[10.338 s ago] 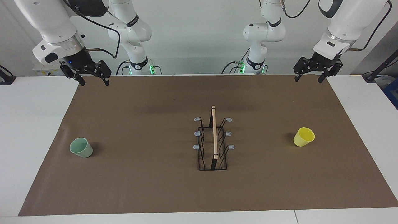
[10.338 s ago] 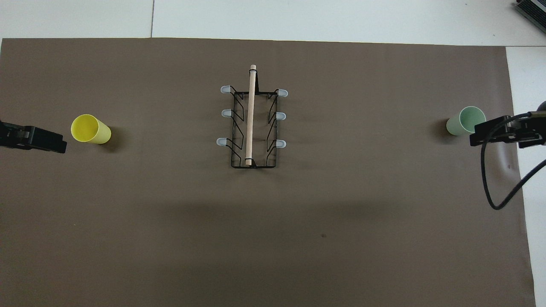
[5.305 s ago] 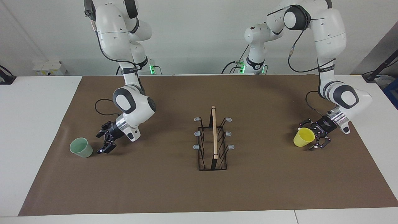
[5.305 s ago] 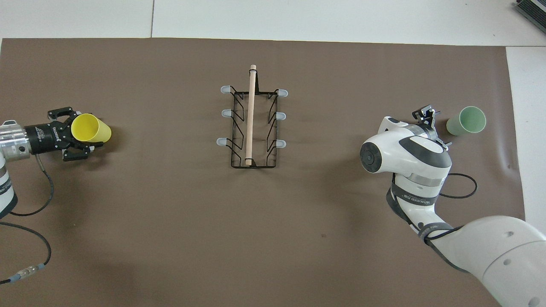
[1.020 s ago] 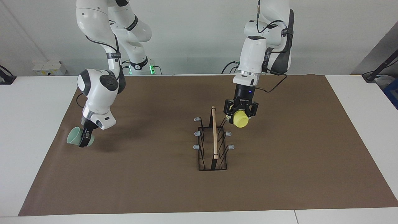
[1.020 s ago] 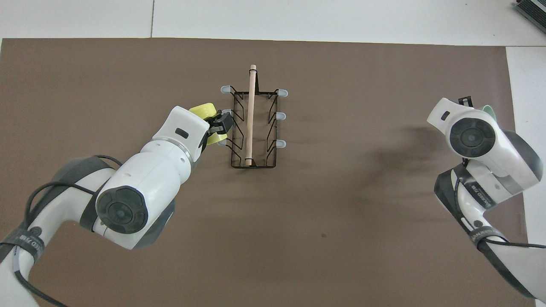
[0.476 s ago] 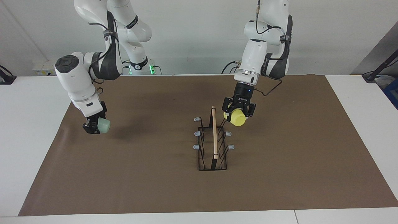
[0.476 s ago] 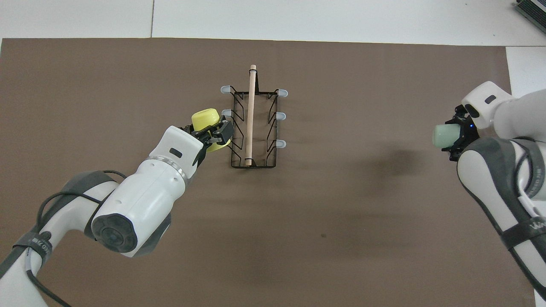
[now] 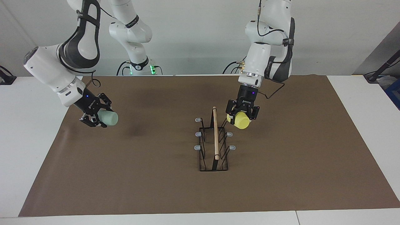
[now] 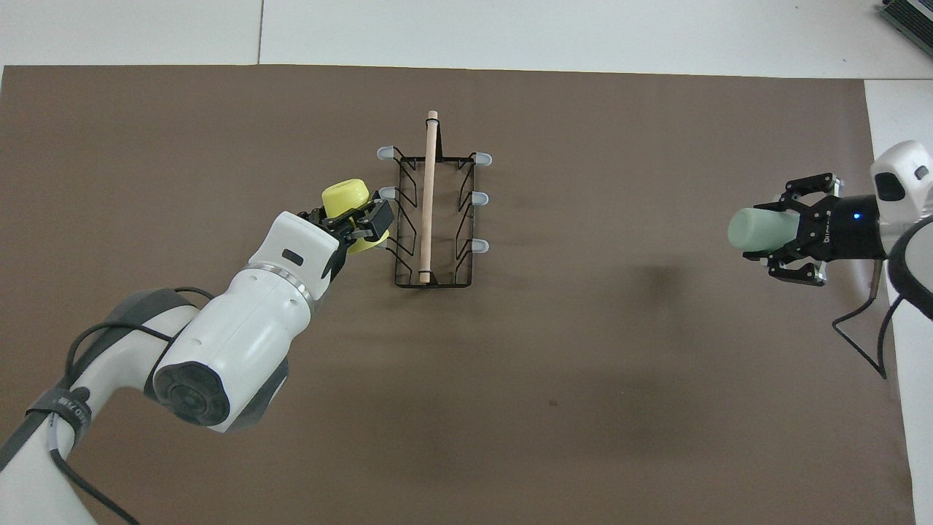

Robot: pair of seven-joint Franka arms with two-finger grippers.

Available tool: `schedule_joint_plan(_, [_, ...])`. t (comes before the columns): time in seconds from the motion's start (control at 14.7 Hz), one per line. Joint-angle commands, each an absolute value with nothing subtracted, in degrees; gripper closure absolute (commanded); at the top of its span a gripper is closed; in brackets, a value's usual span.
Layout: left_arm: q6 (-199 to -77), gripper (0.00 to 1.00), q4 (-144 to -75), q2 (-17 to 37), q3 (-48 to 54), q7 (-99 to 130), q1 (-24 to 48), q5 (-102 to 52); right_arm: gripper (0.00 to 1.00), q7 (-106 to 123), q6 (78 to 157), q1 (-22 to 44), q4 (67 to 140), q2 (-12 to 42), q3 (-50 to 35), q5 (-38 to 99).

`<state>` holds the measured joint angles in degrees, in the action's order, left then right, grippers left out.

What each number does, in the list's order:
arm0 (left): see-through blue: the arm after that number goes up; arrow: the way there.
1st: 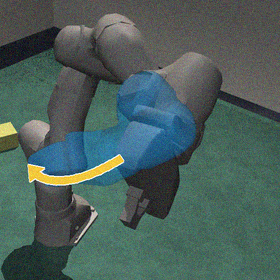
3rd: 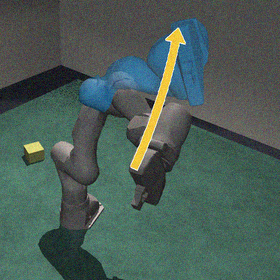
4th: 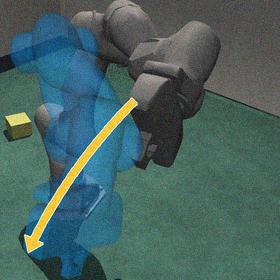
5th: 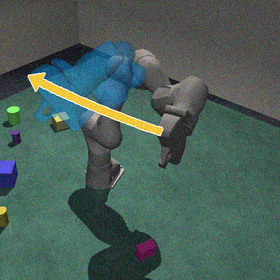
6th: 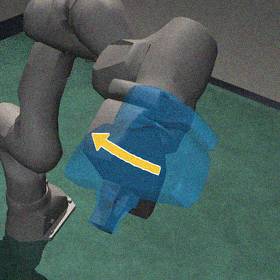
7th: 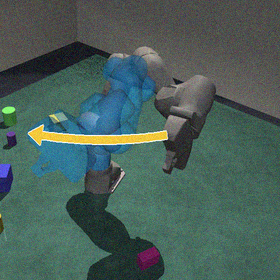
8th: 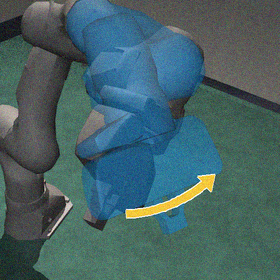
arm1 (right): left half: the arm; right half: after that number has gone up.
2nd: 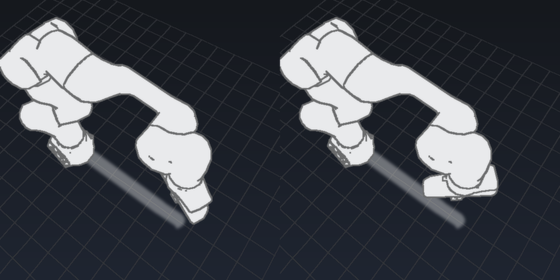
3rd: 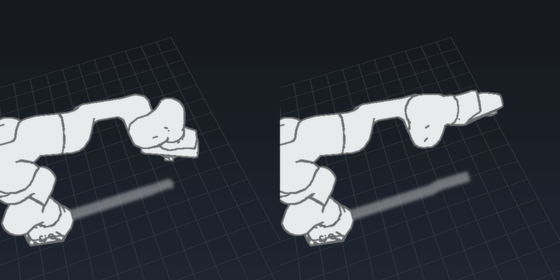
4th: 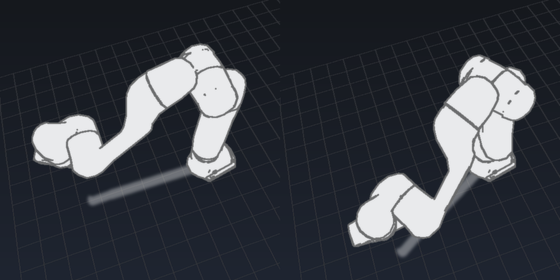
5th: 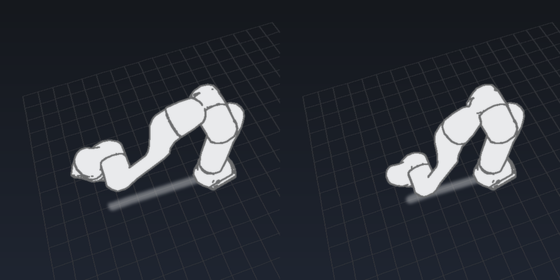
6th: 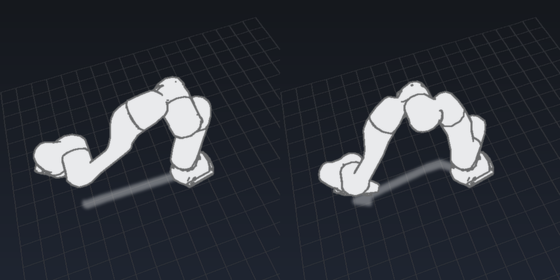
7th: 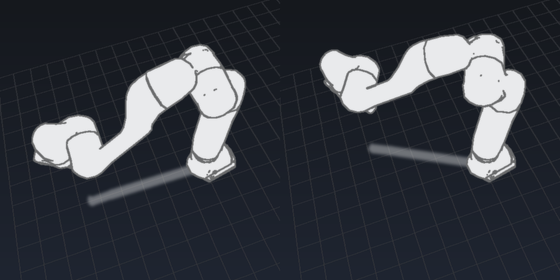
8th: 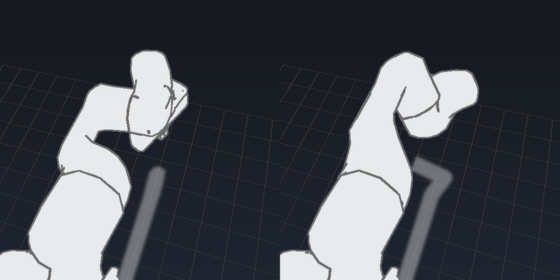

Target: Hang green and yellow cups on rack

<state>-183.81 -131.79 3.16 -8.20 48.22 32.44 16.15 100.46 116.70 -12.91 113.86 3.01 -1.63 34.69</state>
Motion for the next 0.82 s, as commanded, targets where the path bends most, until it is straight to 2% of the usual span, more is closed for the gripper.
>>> schedule_joint_plan(0.0, [-185.1, 1.00, -131.2, 3.7, -8.3, 48.4, 32.1, 16.9, 0.71, 107.6, 113.7, -16.1, 117.3, -0.1, -2.1, 44.2])
schedule_joint_plan(0.41, [-184.2, 1.00, -131.3, 3.6, -8.2, 50.0, 32.8, 17.0, 0.71, 119.6, 101.9, -23.4, 124.4, -4.1, -1.9, 60.4])
schedule_joint_plan(0.61, [-181.1, 1.00, -128.8, 4.6, -8.2, 49.8, 32.3, 17.0, 0.69, 124.3, 101.3, -22.9, 128.4, -4.0, -2.0, 68.1])
schedule_joint_plan(0.75, [-179.4, 1.00, -129.0, 4.3, -8.0, 49.9, 32.8, 17.1, 0.69, 128.0, 102.0, -20.1, 129.7, -3.3, -2.0, 73.3])
